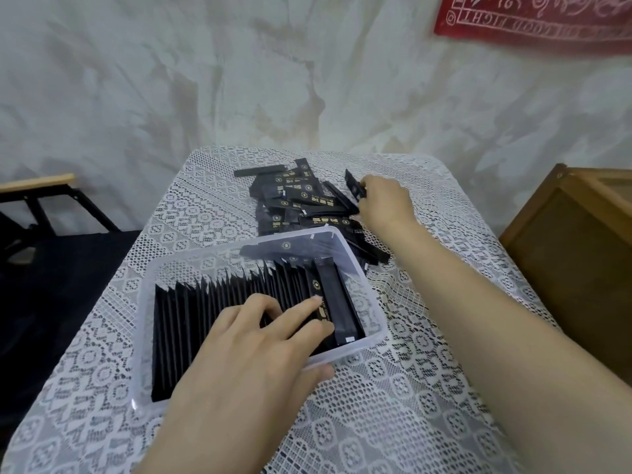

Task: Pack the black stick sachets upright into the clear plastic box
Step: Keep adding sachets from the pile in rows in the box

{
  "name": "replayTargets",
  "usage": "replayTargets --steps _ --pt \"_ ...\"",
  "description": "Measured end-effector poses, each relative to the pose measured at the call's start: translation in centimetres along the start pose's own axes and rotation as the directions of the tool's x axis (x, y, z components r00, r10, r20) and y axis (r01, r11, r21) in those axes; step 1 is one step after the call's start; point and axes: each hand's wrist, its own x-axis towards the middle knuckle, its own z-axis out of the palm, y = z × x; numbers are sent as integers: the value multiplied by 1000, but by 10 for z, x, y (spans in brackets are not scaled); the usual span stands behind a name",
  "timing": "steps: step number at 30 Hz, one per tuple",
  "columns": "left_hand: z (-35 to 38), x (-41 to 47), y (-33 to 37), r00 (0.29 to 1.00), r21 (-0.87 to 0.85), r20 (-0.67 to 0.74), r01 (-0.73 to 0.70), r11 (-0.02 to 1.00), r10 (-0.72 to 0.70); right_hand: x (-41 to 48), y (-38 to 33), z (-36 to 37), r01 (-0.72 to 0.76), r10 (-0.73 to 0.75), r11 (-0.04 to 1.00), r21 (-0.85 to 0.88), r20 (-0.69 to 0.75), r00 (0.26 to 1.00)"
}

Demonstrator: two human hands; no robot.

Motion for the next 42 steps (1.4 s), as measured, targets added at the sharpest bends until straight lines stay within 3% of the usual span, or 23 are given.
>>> replayTargets --steps 5,7,11,15,23,28,33,35,42 --pt "-4 -1 1 999 1 44 17 1000 -17 -35 -1 -43 -24 42 972 235 -72 997" --pt "-5 -1 1 998 3 52 26 1000 -26 -62 -1 -63 -46 45 952 304 9 999" --pt "-6 -1 2 996 21 77 37 999 -39 -119 8 -79 -64 20 990 127 321 947" --pt "-7 -1 3 996 44 80 47 998 -51 -144 13 -71 -83 68 996 20 402 913" --pt "-8 0 5 983 71 143 110 991 -119 -153 14 -54 10 -8 1000 -4 262 965" --pt "-10 -1 4 984 51 151 91 995 -98 -152 13 -64 13 -22 999 29 324 946" --pt "-11 0 5 978 35 167 119 992 -123 -154 -12 -121 42 -126 921 388 192 973" --pt "-10 -1 4 978 56 168 113 992 -121 -161 -37 -128 98 -186 893 438 163 969" --pt "-5 1 2 983 83 140 107 991 -118 -168 -82 -88 148 -155 987 59 145 977"
